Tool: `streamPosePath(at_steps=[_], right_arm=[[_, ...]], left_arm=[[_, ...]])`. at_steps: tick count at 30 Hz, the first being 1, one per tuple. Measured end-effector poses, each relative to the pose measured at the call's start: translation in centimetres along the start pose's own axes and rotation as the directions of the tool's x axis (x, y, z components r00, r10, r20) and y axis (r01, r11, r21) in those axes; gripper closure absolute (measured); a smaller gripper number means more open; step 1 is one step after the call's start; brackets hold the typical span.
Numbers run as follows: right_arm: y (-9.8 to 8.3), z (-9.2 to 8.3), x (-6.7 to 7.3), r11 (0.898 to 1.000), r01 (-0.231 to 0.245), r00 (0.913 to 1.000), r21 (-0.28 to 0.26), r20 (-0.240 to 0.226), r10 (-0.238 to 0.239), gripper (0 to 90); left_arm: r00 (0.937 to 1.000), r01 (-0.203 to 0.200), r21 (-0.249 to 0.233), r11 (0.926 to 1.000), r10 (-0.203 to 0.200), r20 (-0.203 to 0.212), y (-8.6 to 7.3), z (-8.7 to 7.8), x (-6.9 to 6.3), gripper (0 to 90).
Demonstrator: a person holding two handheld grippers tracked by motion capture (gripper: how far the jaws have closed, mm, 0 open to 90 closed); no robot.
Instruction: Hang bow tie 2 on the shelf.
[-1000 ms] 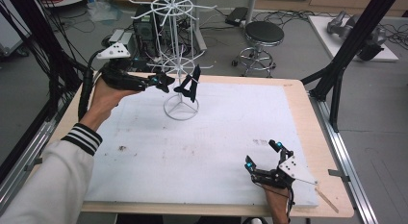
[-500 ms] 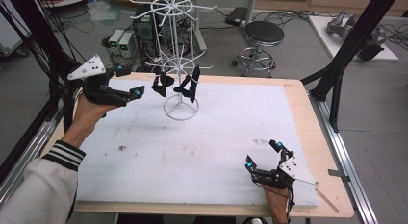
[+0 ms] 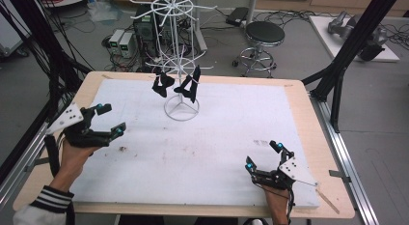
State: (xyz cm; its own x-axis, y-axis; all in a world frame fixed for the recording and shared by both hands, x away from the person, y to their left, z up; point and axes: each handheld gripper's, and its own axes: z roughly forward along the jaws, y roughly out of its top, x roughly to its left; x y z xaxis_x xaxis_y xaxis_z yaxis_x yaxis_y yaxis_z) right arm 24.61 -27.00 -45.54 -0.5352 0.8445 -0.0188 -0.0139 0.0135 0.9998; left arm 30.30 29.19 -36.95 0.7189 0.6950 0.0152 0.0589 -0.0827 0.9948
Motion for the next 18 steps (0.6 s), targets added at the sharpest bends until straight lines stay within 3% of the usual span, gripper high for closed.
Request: streamPosePath(at_steps=[2,5,10,18], right_arm=[[0.0,0.0,0.0,1.0,-0.006,1.0,0.003,0.001,0.006,1.0],[0.0,0.0,0.0,1.0,-0.008,1.0,0.003,0.001,0.008,1.0],[0.0,0.0,0.0,1.0,0.0,1.0,0.001,0.004,0.0,1.0],[0.0,0.0,0.0,1.0,0.005,1.0,0.002,0.006,-0.005,1.0]], left_arm=[[0.9998,-0.005,0.002,1.0,0.005,-0.022,-1.0,-0.7,-0.5,11.9],[0.9988,0.025,-0.014,0.9996,-0.025,-0.043,-2.4,-1.5,-1.2,11.9],[0.9956,0.038,-0.038,0.9986,-0.041,-0.084,-4.6,-2.2,-2.1,11.9],[0.9923,0.017,-0.099,0.9949,-0.029,-0.12,-7.2,-2.3,-2.8,11.9]])
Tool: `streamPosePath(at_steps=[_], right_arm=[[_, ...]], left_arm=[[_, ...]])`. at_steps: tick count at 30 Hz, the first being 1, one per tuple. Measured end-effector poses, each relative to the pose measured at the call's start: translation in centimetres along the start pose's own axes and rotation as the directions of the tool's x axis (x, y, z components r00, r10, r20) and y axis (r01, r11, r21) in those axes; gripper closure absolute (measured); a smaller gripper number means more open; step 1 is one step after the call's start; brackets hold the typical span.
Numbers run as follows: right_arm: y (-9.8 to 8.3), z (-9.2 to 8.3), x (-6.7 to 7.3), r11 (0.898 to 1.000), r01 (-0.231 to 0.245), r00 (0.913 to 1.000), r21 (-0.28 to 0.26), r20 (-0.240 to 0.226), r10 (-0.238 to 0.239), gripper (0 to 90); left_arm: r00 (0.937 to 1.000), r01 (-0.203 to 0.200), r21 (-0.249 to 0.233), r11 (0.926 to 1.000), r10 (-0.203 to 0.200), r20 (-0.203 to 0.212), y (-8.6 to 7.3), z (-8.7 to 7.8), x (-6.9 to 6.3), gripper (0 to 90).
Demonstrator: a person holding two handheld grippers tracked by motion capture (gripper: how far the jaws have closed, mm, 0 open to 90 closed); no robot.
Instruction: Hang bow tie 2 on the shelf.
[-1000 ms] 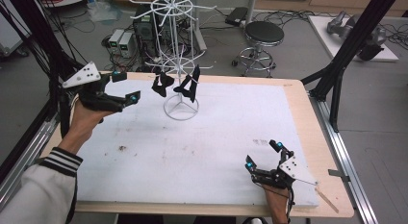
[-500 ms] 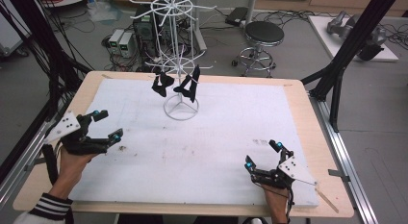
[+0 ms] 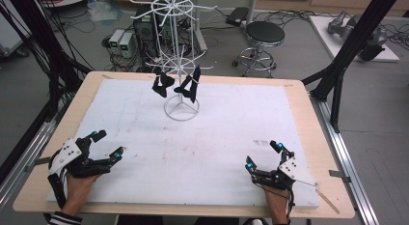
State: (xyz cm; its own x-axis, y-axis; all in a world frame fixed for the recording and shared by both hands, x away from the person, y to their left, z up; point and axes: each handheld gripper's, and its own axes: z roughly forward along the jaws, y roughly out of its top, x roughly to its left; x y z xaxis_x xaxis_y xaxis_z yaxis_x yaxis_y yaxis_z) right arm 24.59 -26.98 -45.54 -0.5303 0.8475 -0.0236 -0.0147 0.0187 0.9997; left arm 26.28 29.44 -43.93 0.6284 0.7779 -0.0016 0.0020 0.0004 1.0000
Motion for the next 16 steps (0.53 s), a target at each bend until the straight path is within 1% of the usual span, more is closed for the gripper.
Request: streamPosePath(at_steps=[6,8,10,12,13,16], right_arm=[[0.01,0.01,0.01,1.0,0.002,1.0,-0.001,0.001,-0.002,1.0],[0.01,0.01,0.01,1.0,0.006,1.0,-0.002,0.001,-0.006,1.0],[0.01,-0.02,0.09,1.0,0.0,1.0,0.001,-0.002,0.0,1.0],[0.01,-0.04,0.13,1.0,-0.003,1.0,0.003,-0.003,0.003,1.0],[0.0,-0.02,0.1,1.0,0.004,1.0,0.001,-0.003,-0.004,1.0],[0.0,-0.01,0.1,1.0,0.005,1.0,0.001,-0.003,-0.005,1.0]], left_arm=[[0.9998,-0.016,-0.018,0.9997,0.016,-0.009,-0.48,0.13,-0.01,11.9],[0.9999,-0.006,-0.023,0.9997,0.006,-0.014,-0.65,0.11,0.02,11.9],[0.9998,-0.008,-0.026,0.9996,0.007,-0.02,-0.8,0.04,0.08,11.9],[0.9998,0.0,-0.029,0.9996,-0.001,-0.018,-0.86,-0.01,0.19,11.9],[0.9997,0.003,-0.032,0.9995,-0.003,-0.025,-0.87,-0.02,0.24,11.9],[0.9996,0.008,-0.041,0.9991,-0.009,-0.028,-0.91,-0.08,0.39,11.9]])
